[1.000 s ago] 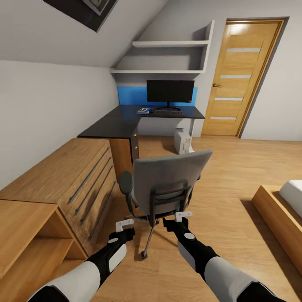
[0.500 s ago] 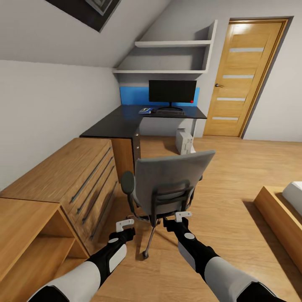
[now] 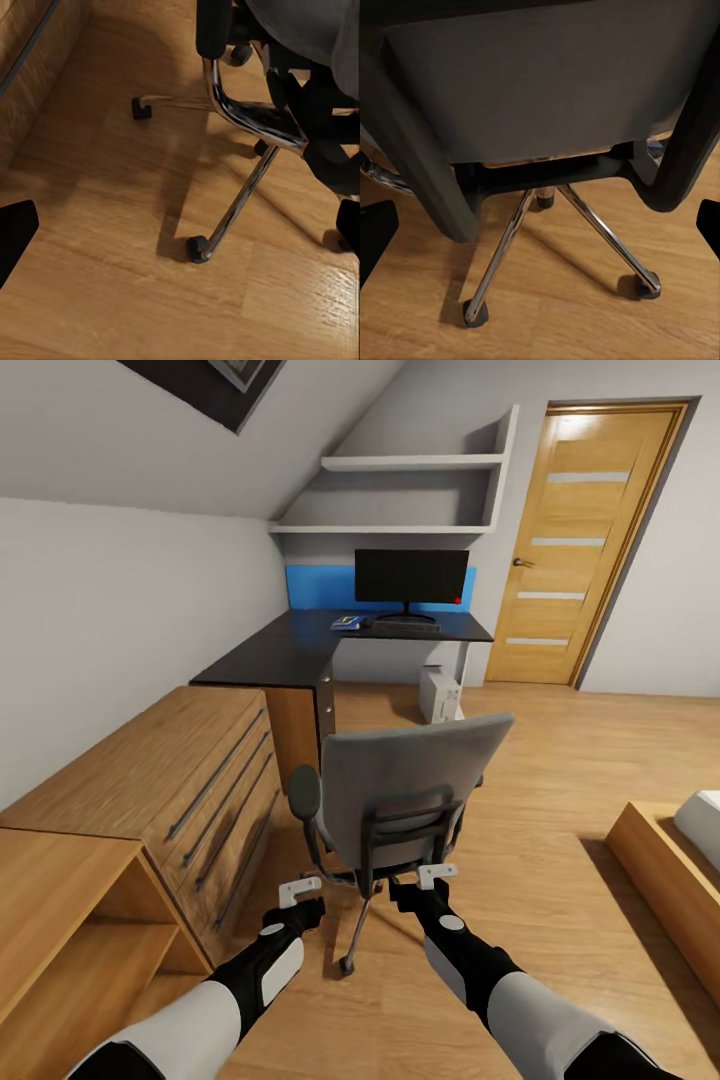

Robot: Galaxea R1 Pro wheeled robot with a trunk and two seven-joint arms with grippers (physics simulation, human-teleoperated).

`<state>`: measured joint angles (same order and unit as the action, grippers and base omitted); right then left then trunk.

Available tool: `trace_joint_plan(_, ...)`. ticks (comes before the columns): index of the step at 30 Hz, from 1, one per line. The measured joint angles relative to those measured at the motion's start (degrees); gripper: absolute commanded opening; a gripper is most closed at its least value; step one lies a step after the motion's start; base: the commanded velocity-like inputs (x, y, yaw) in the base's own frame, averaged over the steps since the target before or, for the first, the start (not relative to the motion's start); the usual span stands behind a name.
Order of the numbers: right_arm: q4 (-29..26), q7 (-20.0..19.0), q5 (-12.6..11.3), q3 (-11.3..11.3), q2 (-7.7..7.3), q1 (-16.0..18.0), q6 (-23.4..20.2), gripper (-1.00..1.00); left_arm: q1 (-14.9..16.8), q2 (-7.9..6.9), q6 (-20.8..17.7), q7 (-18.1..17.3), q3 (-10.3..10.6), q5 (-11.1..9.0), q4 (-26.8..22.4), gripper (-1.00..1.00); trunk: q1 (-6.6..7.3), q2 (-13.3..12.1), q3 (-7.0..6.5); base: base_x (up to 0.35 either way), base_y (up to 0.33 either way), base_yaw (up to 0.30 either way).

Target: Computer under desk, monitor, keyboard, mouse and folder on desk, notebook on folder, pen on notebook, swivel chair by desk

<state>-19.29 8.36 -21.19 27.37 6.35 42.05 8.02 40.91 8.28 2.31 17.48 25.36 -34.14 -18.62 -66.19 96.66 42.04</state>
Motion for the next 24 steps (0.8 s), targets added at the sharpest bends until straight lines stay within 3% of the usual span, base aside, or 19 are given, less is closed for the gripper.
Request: trace_joint_plan(24, 0.07, 0.00, -0.06, 0.00, 0.00, -0.01, 0.26, 1.00, 0.00, -0.08, 0.00, 0.05, -0.10, -0.02, -0.45, 1.00, -5.27, 9.63, 4.31, 0.000, 0.000, 0.000)
